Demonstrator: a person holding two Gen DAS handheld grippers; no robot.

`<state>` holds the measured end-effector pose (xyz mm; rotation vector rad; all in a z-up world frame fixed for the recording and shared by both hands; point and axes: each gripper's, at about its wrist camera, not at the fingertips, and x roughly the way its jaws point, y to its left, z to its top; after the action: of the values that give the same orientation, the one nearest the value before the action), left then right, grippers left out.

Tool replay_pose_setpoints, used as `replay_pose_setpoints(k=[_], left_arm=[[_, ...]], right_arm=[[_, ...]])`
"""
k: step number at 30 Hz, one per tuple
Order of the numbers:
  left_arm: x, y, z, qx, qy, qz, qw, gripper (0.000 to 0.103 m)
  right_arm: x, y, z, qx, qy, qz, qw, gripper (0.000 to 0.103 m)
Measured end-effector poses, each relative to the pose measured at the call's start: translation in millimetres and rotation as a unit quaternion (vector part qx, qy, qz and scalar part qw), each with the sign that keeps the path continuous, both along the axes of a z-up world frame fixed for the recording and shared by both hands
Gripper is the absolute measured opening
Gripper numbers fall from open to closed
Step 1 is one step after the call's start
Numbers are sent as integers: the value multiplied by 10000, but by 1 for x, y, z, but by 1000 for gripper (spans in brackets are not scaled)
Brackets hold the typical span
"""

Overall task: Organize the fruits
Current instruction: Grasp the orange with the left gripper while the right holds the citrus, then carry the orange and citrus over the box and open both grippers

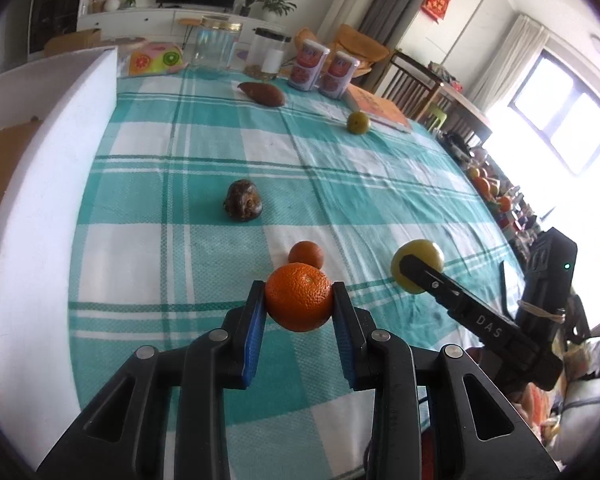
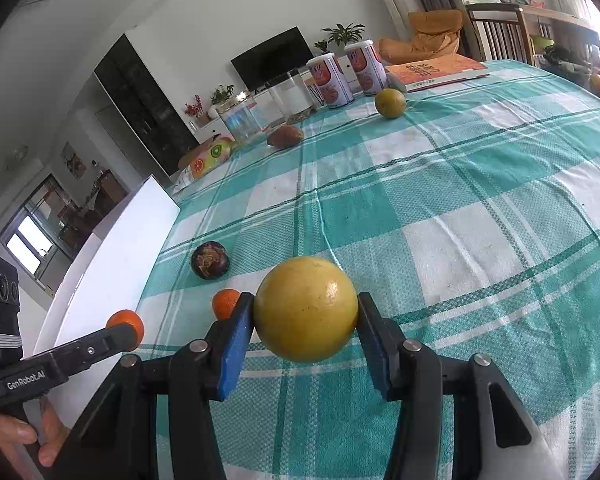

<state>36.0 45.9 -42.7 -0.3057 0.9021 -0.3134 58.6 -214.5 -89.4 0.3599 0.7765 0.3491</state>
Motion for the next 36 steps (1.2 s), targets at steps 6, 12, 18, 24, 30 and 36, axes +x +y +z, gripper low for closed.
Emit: replay_pose_setpoints(k=[6,12,18,24,30,36], left_arm=[[-45,57,55,-503,-44,170,9986,33],[-71,154,73,-14,-173,1459,9891,33],[-85,235,33,700,249,2787,9575,33],[-91,255,2,1047,592,3184,9403,35],[-88,249,4,1225,378,3395,9318,81],[-73,212,21,1182,-63,2930,9487,81]], right_arm=[[-24,65,40,365,-141,971,9945,51],[-47,186,88,513,-281,2624,9632,51],[-73,302,75,-298,-173,3854,9221,51],[-87,359,50,-1020,-161,4246,8995,51],[-84,341,59,-1059,-493,3946,9114,70],[-66,252,65,-1007,-912,2778,9510,93]])
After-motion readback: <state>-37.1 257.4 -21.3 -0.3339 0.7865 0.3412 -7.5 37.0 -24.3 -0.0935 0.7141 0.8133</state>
